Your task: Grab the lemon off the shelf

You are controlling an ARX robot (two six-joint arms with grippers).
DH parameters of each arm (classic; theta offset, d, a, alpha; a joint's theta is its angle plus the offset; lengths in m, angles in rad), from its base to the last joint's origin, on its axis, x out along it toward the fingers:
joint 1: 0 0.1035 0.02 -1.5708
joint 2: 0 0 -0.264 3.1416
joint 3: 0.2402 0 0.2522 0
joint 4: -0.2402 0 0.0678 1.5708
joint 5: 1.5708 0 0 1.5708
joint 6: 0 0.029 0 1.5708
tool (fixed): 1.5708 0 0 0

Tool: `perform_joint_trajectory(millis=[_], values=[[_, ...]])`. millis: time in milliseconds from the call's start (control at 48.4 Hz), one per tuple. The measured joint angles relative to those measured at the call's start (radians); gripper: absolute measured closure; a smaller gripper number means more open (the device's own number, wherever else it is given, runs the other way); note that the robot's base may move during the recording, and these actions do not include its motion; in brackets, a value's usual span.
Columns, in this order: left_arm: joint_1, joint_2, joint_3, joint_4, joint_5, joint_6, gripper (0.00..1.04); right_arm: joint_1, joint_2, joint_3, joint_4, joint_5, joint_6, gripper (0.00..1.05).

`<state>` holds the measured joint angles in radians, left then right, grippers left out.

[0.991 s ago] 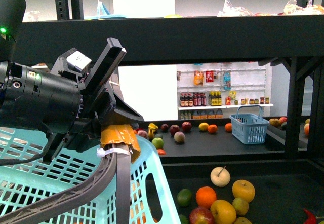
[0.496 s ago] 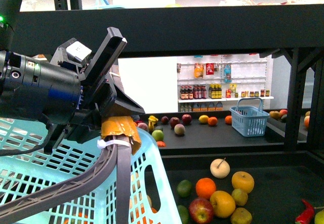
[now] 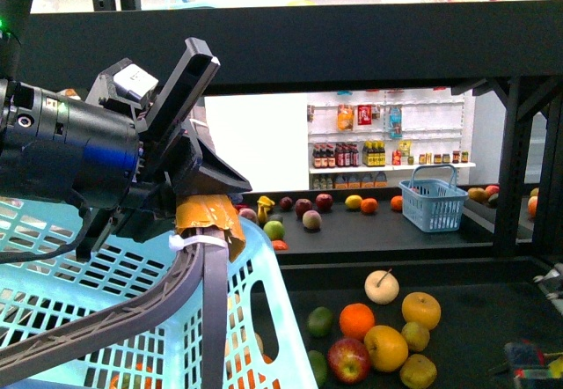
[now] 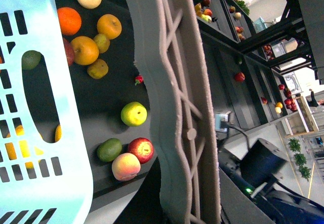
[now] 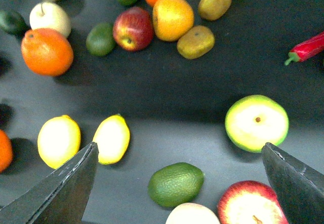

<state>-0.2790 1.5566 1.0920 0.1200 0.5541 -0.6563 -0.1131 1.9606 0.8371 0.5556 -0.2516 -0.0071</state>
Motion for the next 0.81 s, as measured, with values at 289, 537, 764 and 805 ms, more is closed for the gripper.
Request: perform_joint_trajectory(millis=[289,537,764,805], values=[[0.000,0.000,0.000,0.000,0.000,0.001,0.95,0.182,0.336,0.251,-0.002,0.091,-0.129,0.08],[0.000,0.000,0.000,0.000,0.000,0.000,0.95,0.266,0.531,0.378,0.000,0.156,-0.187,0.08],[0.000,0.000,0.000,0.000,0.000,0.000,0.95,0.288,0.661,0.496,-0.031,0.192,-0.187,0.08],[0.000,0.000,0.000,0.000,0.000,0.000,0.95,0.291,0.670,0.507,-0.036,0.194,-0.184,0.08]])
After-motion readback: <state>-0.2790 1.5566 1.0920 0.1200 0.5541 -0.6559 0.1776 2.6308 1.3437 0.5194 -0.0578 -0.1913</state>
